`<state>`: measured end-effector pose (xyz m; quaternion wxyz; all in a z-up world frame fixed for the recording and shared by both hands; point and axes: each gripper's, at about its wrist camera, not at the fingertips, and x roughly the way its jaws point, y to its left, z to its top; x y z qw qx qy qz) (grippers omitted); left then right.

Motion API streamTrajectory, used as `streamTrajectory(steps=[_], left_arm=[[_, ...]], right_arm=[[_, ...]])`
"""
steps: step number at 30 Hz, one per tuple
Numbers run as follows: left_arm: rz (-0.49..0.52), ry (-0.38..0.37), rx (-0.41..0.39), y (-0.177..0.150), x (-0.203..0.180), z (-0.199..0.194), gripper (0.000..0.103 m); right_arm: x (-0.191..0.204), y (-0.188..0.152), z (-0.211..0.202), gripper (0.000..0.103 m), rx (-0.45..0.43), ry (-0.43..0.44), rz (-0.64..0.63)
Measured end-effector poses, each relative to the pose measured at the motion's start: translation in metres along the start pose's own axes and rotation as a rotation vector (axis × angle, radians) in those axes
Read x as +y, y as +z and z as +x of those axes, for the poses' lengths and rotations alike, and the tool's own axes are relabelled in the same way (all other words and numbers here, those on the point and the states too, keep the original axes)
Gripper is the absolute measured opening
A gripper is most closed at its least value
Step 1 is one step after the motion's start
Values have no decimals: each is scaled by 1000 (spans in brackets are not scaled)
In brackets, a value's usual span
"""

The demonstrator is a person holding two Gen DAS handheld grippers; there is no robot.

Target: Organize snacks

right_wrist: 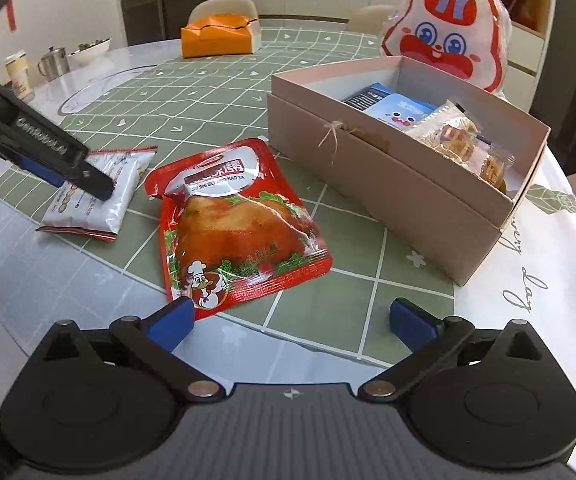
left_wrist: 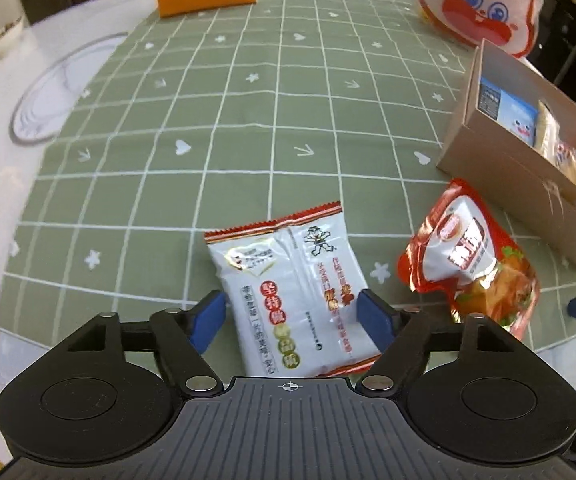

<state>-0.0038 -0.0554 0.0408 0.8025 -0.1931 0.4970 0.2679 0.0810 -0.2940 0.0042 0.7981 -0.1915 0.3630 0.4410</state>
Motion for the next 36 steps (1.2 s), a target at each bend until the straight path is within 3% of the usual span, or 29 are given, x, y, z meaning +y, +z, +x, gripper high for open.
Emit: streamTrajectory(steps=[5, 9, 16, 20, 23, 27, 36], left_arm=[[-35, -28, 37, 4, 3, 10, 90], [5, -51, 34, -2, -1, 5, 81], [34, -130, 28, -23, 11, -10, 80], [116, -175, 23, -36, 16, -17, 80], [164, -212, 16, -44, 23, -22, 80], [228, -292, 6, -57, 30, -34, 80], [411, -419, -22, -75, 31, -53, 80]], right_arm=[[4, 14, -7, 98, -55, 6, -57], [12, 32, 0, 98, -86, 28, -117], [25, 56, 35, 98, -9, 145, -95], [37, 56, 46, 97, 6, 78, -54], [44, 52, 35, 80, 15, 43, 2], [57, 38, 14, 70, 65, -14, 82], [95, 15, -56, 64, 16, -236, 134]])
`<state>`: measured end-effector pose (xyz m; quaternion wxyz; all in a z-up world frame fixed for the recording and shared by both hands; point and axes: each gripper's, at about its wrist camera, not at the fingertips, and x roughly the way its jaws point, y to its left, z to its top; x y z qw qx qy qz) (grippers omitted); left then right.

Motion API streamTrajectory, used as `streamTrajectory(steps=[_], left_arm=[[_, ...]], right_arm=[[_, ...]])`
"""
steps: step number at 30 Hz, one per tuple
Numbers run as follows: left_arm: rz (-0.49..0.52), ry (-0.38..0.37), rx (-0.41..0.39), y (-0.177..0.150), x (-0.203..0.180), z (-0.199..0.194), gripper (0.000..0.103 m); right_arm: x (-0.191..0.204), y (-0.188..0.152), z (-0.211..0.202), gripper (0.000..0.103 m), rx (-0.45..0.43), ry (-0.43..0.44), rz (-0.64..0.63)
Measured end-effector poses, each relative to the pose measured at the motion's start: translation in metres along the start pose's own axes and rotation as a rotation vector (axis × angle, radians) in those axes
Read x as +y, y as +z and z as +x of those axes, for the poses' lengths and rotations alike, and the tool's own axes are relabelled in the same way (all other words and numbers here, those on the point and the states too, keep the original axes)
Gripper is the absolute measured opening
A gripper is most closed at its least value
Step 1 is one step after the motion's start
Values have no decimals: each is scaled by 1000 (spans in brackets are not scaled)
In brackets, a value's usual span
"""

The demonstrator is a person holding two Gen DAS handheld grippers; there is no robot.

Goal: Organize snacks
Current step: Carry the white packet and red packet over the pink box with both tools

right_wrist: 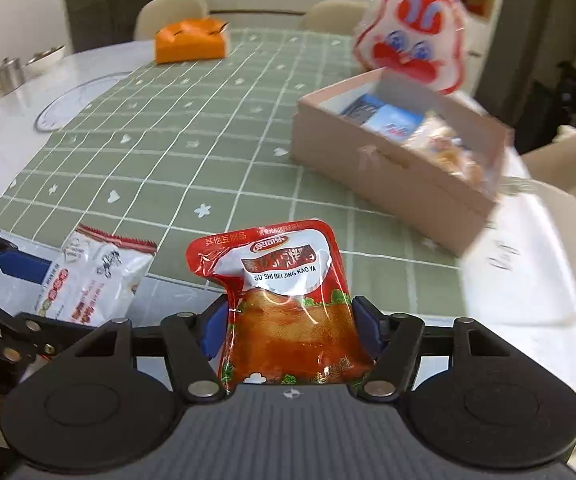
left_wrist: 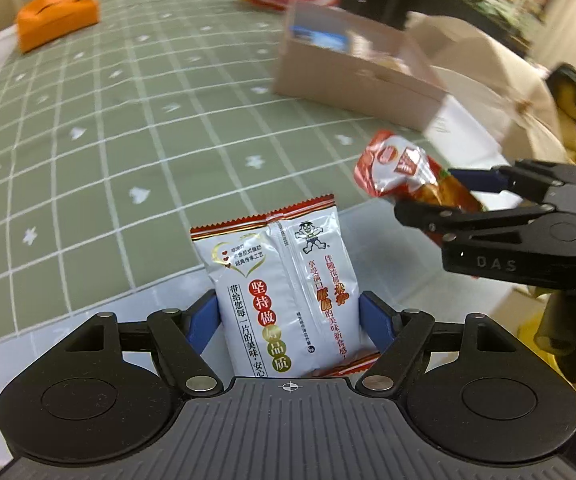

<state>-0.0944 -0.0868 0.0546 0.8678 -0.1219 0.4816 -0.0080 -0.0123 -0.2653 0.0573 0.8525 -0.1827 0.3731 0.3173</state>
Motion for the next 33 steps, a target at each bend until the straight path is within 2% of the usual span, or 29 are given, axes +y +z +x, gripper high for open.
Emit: streamTrajectory(steps=[6, 10, 18, 25, 30, 33], left_arm=[[100, -72, -49, 13, -20, -12, 80], [160, -85, -102, 32, -37, -27, 80], [254, -88, -226, 91, -72, -42, 80], [269, -73, -275, 154, -89, -13, 80], [249, -60, -268, 190, -93, 23, 80], [223, -39, -238, 210, -89, 51, 80]], right_arm=[[2, 1, -38, 63, -45, -119, 22], [-7, 14, -66, 63, -81, -159, 30], [-52, 69, -105, 63, -236, -188, 37], [-100, 116, -85, 63, -285, -192, 59], [-135, 143, -49, 63, -248, -141, 94], [-154, 156, -20, 63, -208, -102, 118]])
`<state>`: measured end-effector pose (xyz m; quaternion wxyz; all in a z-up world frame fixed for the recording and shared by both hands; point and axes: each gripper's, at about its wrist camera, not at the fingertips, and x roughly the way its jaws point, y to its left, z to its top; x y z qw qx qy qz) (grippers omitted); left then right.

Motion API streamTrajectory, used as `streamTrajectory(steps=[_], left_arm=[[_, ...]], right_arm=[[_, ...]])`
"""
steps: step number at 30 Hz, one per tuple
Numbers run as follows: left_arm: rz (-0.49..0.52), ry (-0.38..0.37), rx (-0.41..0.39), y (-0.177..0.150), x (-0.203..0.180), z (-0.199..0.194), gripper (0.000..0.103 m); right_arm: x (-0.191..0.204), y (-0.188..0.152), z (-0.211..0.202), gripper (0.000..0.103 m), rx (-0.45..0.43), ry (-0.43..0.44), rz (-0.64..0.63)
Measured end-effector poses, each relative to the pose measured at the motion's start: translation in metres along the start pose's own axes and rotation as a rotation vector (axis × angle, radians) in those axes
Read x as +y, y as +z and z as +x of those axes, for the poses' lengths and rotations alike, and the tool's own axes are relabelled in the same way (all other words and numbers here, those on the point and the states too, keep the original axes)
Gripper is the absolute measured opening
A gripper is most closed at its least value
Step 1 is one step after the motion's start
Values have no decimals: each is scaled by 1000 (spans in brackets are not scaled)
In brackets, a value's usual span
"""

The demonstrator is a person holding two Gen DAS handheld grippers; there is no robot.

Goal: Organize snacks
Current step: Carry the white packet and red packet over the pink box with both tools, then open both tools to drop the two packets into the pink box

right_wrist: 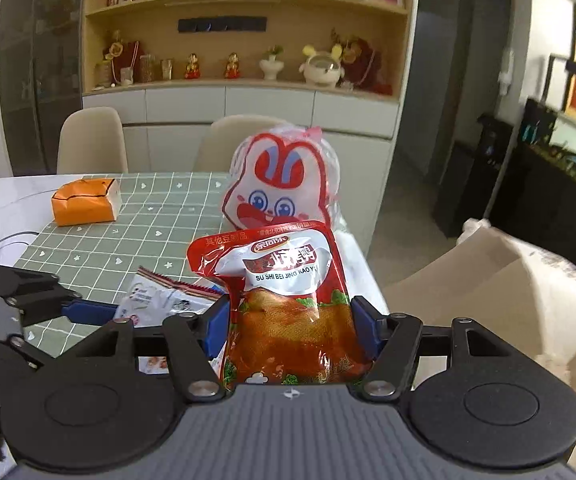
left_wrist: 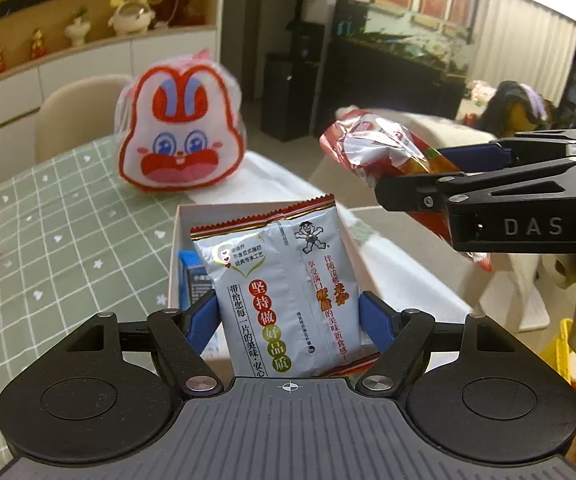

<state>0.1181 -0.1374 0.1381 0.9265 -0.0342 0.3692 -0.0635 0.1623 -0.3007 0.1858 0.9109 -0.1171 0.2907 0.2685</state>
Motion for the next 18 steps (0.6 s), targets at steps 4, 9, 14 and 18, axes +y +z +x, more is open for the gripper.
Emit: streamTrajectory(steps=[4, 9, 14, 18], left_arm=[[-38, 8, 23, 13, 17, 41, 80], [-59, 18, 90, 15, 35, 102, 80], [-17, 10, 75, 9, 36, 113, 80], [28, 60, 83, 4, 35, 117, 82]], right_arm=[[-13, 7, 49, 63, 63, 38, 32], [-22, 5, 100, 63, 127, 80, 51], [-25, 0, 144, 64, 204, 135, 68], [-18, -6, 189, 67, 315, 212, 90]])
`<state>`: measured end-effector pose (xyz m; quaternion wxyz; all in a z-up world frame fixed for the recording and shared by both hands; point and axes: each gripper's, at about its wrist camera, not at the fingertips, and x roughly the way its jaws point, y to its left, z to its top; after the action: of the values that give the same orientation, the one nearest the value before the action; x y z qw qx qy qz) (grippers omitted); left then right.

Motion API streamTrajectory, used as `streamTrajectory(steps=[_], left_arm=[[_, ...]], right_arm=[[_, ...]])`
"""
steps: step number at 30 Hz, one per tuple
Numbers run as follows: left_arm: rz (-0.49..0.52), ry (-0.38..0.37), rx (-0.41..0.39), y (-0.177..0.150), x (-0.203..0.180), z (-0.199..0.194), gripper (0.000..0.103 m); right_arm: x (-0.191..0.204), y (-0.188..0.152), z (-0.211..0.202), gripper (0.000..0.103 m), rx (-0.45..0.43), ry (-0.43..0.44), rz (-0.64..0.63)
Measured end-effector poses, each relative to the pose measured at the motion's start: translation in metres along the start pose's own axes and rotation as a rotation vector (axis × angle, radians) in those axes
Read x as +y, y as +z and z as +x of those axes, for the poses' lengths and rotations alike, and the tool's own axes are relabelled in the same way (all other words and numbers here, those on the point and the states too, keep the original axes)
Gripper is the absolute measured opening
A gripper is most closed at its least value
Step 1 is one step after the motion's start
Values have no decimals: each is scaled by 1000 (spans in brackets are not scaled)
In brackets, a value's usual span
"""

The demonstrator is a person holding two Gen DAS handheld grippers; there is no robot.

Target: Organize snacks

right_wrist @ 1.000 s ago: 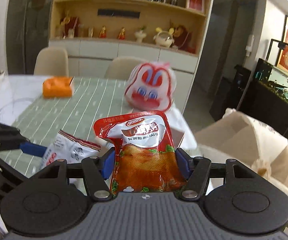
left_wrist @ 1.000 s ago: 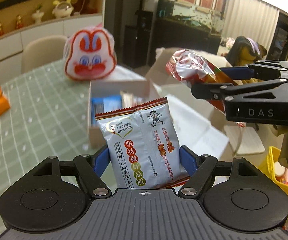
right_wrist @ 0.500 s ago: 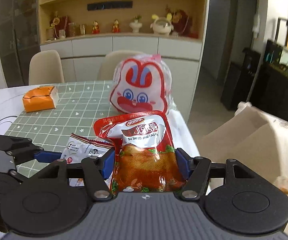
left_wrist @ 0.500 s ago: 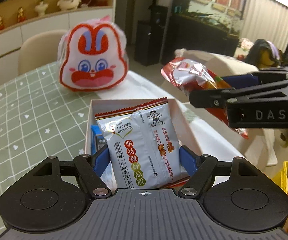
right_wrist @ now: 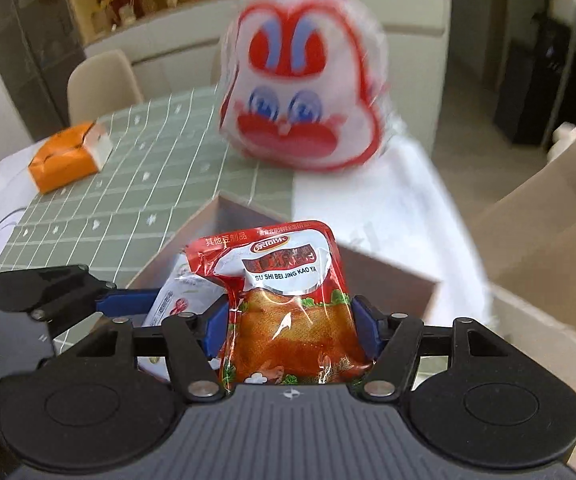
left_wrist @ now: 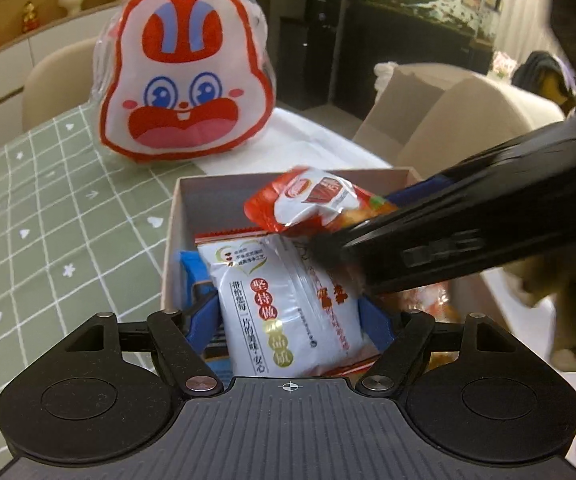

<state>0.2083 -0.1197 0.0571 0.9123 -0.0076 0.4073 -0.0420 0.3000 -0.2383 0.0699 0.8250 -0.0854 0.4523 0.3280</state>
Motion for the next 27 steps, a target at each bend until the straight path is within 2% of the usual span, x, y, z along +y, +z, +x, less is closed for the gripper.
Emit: streamTrajectory(steps=[3, 6, 9, 12, 16, 19, 21, 24, 27], left_arm=[[-8, 45, -3, -1, 4, -2, 80], [-33, 57, -36, 1, 7, -15, 79], [-41, 67, -66, 2, 6, -31, 79], [-96, 78, -64, -3, 8, -42, 79], [-199, 50, -107, -20, 14, -64, 79], [-250, 42, -153, -44, 19, -84, 79], [-276, 34, -170, -64, 23, -96, 78], [-277, 29, -158, -103, 25, -113, 78], [-250, 38, -107, -145, 26, -122, 78]], right_arm=[[-4, 7, 20, 78, 38, 32, 37], [-4, 12, 29, 81, 62, 27, -2], [-9, 10, 27, 81, 68, 65, 28], [-15, 5, 10, 81, 27, 124, 56], [-12, -10, -22, 82, -83, 88, 32], [6, -27, -49, 82, -194, -14, -3], [20, -43, -69, 82, -242, -34, 0], [43, -79, -96, 83, -290, -34, 44], [72, -126, -104, 84, -295, -67, 128]])
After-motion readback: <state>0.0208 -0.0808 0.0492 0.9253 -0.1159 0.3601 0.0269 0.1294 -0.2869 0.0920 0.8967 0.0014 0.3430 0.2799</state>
